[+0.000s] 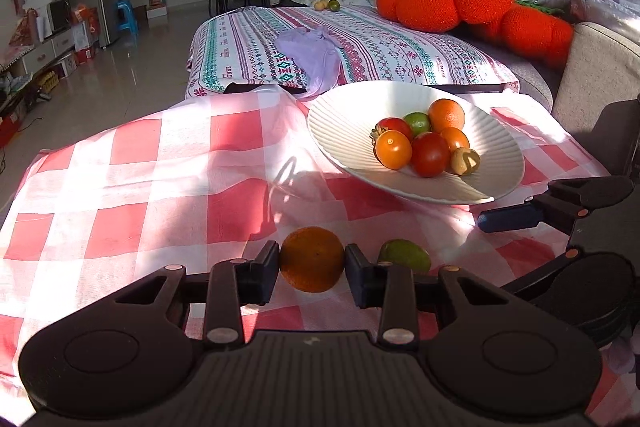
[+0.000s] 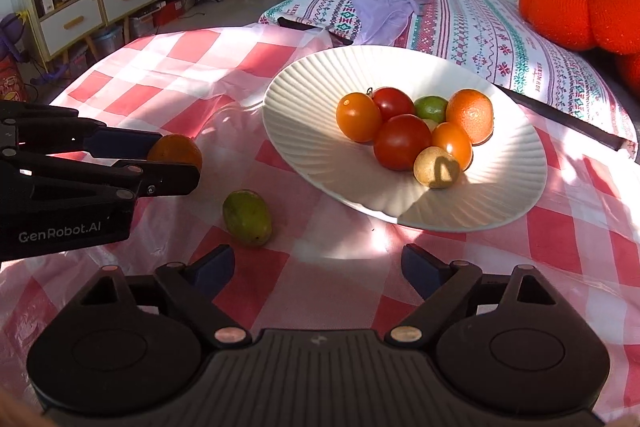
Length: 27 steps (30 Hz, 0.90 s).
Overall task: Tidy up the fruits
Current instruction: 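Grasp the orange with the left tool while the right tool grasps the green lime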
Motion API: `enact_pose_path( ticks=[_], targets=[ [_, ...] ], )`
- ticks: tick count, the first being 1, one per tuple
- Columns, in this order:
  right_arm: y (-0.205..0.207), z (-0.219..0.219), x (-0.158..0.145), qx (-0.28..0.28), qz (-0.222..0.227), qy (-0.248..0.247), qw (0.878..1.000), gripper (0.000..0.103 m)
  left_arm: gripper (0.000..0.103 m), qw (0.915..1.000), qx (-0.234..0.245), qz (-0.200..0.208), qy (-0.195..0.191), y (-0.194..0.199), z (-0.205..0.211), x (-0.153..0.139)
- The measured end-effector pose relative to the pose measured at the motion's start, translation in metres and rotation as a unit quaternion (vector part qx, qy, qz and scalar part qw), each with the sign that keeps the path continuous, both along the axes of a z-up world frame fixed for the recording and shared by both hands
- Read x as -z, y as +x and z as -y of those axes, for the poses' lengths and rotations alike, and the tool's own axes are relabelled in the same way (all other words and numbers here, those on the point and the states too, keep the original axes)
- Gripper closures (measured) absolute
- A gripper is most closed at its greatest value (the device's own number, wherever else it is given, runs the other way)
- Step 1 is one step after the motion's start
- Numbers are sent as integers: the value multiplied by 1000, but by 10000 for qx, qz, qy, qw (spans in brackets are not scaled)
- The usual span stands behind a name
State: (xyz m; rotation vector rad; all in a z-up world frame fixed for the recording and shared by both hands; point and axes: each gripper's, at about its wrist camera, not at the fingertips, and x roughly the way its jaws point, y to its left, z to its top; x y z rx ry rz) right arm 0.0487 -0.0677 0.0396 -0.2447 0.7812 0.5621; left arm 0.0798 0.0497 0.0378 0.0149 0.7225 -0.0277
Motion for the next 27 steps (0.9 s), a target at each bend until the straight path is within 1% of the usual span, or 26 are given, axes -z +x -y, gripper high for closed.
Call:
enact_pose_path(
  ticks=[2, 4, 6, 10, 17, 21, 25, 27],
  targets=[
    [-1, -6, 1, -107, -10, 4, 9999, 24, 60, 10000, -72, -39, -33, 1, -3, -1],
    [-2, -11, 1, -170, 14, 15, 9999, 27, 60, 9999, -120, -60, -49, 1, -5, -1],
    [-3, -14, 0, -214, 71, 13, 9997, 28, 60, 9998, -149, -85, -62, 2, -6, -1],
    [-2, -19, -1, -231, 102, 35, 9997, 36, 60, 9997, -179, -110, -89, 3, -7, 0],
    [-6, -25, -3, -367, 190, 39, 9991, 59, 60, 9997, -184, -125, -112, 3, -7, -1],
    [-7, -26, -4, -395, 211, 28, 9990, 66, 60, 9997, -148, -157, -90, 2, -5, 2],
    [-7, -26, -6, -407, 186, 40, 9990, 77, 60, 9997, -127, -173, -89, 1, -4, 3],
    [-7, -27, -6, -407, 199, 29, 9990, 78, 60, 9997, -129, -176, -95, 1, -3, 2]
  ],
)
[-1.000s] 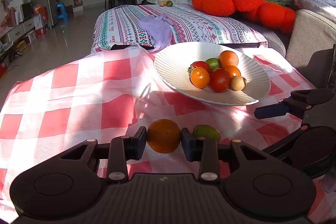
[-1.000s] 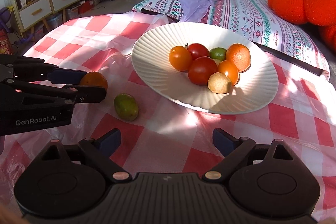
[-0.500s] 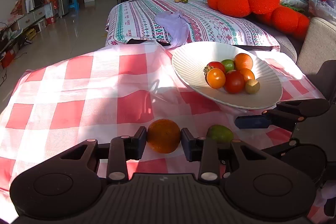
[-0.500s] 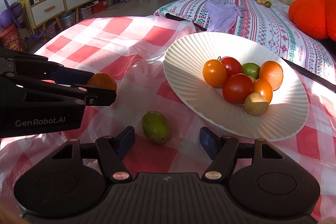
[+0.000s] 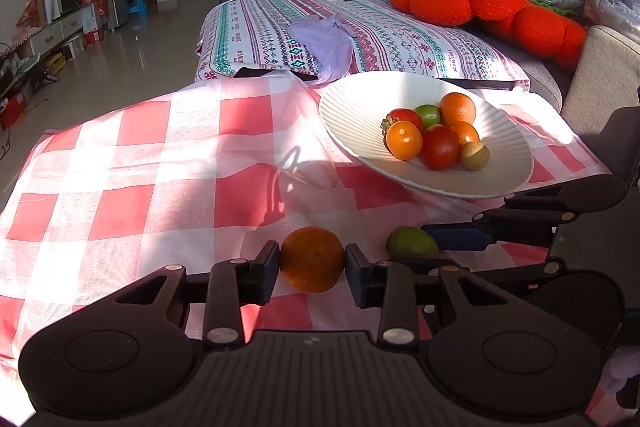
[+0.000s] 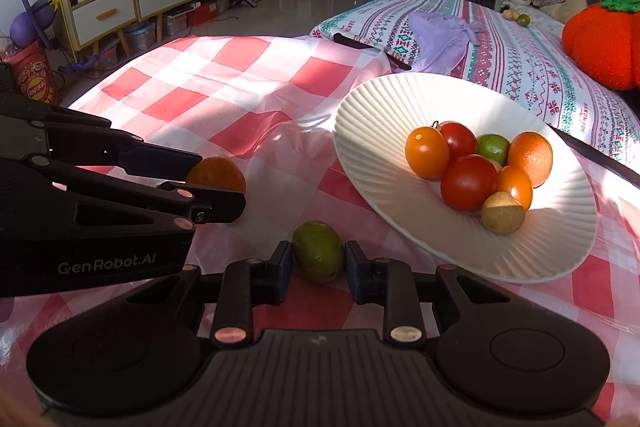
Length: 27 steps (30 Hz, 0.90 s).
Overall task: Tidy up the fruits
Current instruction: 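Grasp the orange with the left tool while the right tool grasps the green lime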
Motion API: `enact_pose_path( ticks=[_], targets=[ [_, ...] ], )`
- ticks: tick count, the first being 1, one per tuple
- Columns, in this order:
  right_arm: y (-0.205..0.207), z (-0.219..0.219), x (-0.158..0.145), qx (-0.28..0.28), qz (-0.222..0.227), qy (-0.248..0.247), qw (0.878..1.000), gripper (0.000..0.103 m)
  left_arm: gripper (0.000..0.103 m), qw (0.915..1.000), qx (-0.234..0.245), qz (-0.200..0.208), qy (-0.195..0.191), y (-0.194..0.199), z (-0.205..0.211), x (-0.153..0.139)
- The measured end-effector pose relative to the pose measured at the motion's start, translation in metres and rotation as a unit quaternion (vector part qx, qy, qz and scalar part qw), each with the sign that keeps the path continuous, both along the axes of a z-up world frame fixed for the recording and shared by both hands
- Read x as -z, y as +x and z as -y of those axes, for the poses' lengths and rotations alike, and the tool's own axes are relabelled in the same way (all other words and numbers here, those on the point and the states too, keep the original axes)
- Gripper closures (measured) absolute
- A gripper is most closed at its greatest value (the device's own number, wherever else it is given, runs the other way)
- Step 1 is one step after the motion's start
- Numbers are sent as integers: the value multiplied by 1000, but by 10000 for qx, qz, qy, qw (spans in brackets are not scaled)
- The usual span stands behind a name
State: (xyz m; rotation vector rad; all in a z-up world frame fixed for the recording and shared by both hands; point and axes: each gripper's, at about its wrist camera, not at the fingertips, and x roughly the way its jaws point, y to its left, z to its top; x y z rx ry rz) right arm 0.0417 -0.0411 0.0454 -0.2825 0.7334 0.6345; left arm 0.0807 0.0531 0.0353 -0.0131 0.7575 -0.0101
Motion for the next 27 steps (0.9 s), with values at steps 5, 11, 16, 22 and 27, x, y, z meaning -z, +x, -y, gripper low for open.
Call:
enact_pose_path(
  ticks=[5, 11, 16, 22, 27],
  targets=[
    [-1, 0, -2, -29, -26, -25, 10000, 78, 60, 10000, -6, -32, -60, -1, 0, 0],
    [-3, -1, -4, -80, -35, -41, 10000, 78, 60, 9998, -53, -86, -153, 0, -2, 0],
    [-4, 0, -6, -81, -38, -39, 10000, 78, 60, 9998, -54, -87, -169, -1, -2, 0],
    [-5, 7, -11, -73, -56, 15, 10000, 78, 60, 9997, -22, -77, -241, -3, -2, -4],
    [-8, 24, -17, -61, -59, 121, 9999, 78, 60, 9994, 34, -17, -349, -7, 0, -11]
  ],
)
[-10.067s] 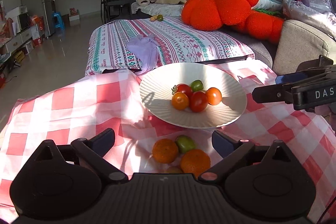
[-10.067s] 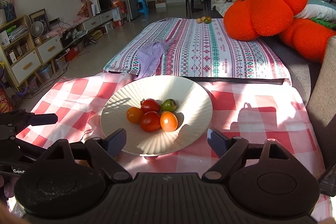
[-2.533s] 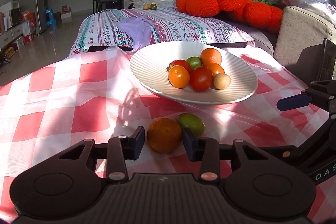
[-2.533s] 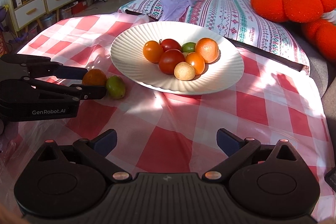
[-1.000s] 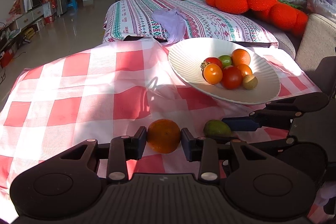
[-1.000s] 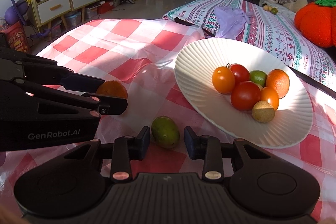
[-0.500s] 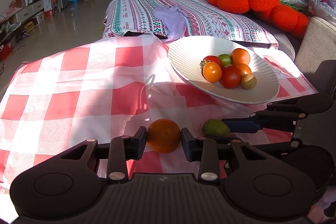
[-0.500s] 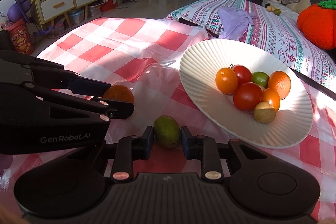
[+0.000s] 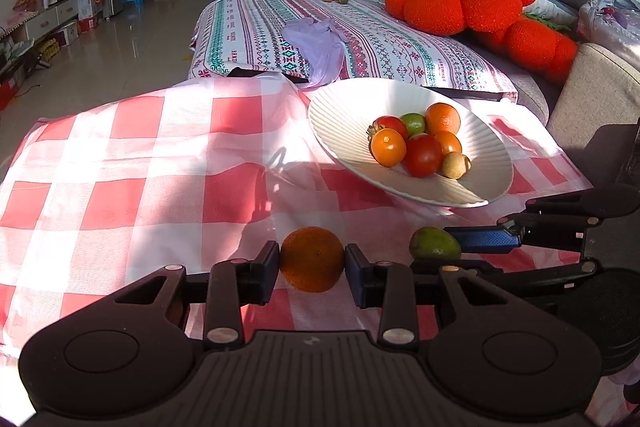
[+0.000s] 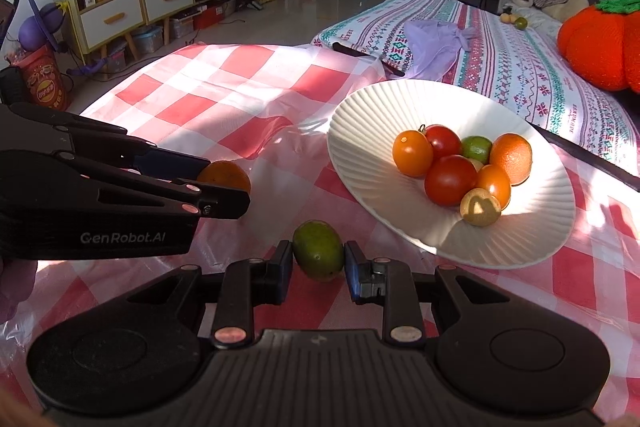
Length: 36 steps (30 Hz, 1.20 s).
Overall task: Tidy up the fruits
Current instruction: 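Grasp the orange with the left tool while the right tool grasps the green lime, then carry the orange and lime onto the plate and open both tools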
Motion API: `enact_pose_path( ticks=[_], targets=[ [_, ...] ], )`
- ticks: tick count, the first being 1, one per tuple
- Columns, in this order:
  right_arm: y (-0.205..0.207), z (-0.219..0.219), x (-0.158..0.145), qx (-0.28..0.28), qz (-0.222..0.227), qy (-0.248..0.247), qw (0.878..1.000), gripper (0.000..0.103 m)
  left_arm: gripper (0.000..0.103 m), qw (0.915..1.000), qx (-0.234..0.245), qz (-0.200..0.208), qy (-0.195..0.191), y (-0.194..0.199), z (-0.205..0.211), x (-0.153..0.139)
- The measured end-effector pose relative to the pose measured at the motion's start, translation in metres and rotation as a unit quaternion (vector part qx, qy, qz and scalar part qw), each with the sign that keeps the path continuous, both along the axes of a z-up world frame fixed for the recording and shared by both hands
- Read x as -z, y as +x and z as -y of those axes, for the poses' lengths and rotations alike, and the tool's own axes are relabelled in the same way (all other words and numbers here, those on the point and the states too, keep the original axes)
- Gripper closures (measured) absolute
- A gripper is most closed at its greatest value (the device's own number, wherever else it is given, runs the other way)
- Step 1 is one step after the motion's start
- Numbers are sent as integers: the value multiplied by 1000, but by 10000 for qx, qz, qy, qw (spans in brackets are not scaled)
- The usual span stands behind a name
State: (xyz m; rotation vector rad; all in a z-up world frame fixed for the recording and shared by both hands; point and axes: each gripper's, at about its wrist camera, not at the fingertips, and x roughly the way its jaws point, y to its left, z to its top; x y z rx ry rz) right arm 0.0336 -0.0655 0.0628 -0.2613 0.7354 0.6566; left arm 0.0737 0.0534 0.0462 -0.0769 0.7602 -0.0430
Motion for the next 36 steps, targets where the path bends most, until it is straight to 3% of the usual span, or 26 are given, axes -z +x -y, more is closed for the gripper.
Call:
enact_pose_path(
  ticks=[13, 22, 27, 36],
  targets=[
    [9, 66, -19, 538, 102, 373, 9978, 78, 60, 9992, 248, 197, -242, 0, 20, -19],
    [45, 85, -19, 1177, 111, 567, 9914, 78, 60, 9988, 325, 275, -235, 47, 41, -27],
    [64, 89, -17, 1354, -41, 748, 9880, 78, 60, 9975, 482, 134, -506, 73, 54, -23],
    [86, 93, -8, 1531, -180, 875, 9842, 78, 60, 9973, 643, -46, -357, 86, 78, -2]
  ],
)
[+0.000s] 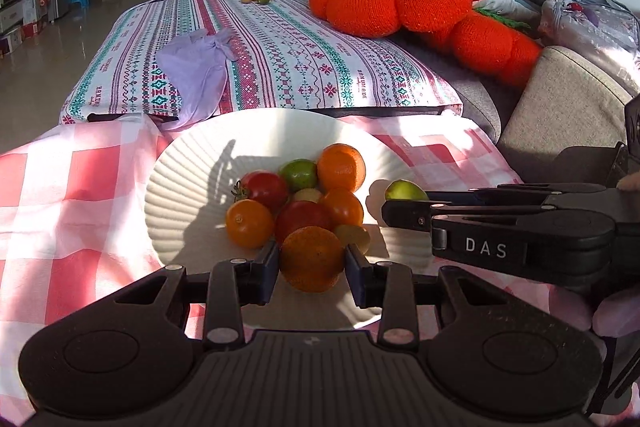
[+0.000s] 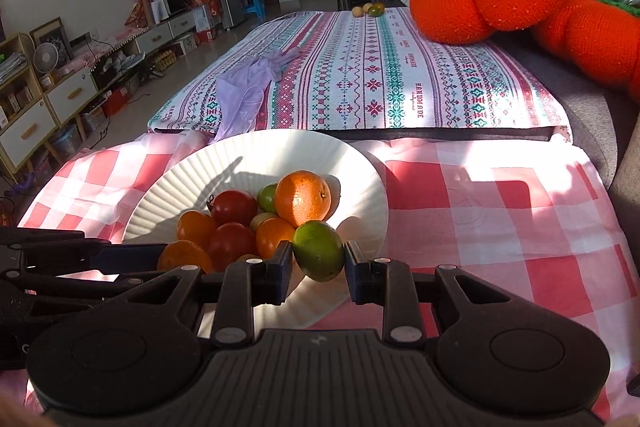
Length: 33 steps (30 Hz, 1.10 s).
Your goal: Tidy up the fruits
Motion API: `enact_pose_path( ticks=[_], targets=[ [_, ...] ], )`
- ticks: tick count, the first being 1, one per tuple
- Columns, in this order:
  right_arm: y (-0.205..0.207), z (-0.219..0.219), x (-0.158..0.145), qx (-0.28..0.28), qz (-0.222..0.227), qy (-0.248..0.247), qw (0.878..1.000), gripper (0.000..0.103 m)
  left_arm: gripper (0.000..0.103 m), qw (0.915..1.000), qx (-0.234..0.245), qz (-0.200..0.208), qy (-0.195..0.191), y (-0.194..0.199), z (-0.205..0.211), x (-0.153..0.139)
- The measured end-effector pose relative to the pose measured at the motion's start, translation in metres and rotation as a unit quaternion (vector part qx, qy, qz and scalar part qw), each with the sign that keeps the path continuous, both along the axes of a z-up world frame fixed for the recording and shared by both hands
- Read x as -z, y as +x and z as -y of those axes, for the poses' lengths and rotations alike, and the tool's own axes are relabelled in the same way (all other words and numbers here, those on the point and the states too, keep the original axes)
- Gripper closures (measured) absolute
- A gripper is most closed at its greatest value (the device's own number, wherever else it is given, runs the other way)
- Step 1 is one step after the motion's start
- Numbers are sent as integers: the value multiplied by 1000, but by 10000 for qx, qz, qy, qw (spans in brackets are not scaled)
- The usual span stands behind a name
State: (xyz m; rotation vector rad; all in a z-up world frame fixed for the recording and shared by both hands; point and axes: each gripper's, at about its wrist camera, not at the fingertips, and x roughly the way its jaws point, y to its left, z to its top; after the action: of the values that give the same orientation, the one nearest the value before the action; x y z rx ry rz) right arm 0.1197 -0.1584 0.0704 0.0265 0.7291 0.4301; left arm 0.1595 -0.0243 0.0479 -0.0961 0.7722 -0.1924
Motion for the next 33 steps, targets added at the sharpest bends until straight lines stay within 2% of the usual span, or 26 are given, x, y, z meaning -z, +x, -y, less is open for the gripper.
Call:
enact_pose_path(
  ticks=[8, 9, 10, 11, 12, 15, 19, 23, 27, 33],
  targets=[
    [-2, -7, 2, -111, 35, -130, 9998, 76, 59, 9999, -60, 90, 98, -1, 0, 1],
    [-3, -7, 1, -95, 45, -132, 9999, 76, 56, 9998, -67, 139, 112, -3, 0, 0],
    [-3, -6, 0, -91, 41, -126, 9999, 69, 54, 9998, -65, 164, 110, -4, -1, -2],
    [-3, -5, -2, -84, 65, -107, 9999, 64, 48, 9997, -85, 187, 102, -7, -2, -5],
    [-4, -3, -4, -68, 94, -92, 9999, 63, 41, 9997, -112, 216, 95, -10, -4, -7],
    [-5, 4, -9, 71, 128, -41, 9999, 53, 26, 9992, -208, 323, 102, -23, -10, -15],
    [-11, 14, -10, 304, 19, -54, 9995, 44, 12, 9978, -513, 401, 124, -46, -24, -22],
    [-24, 19, -9, 463, -104, -165, 9987, 36, 7, 9965, -767, 288, 152, -68, -36, -22],
    [-41, 17, -14, 626, -245, -193, 9976, 31, 2, 9933, -1100, 100, 345, -89, -40, -21],
    [-74, 0, -20, 678, -317, -555, 9957, 18, 0, 9877, -1461, -380, 404, -109, -40, -22]
  ],
)
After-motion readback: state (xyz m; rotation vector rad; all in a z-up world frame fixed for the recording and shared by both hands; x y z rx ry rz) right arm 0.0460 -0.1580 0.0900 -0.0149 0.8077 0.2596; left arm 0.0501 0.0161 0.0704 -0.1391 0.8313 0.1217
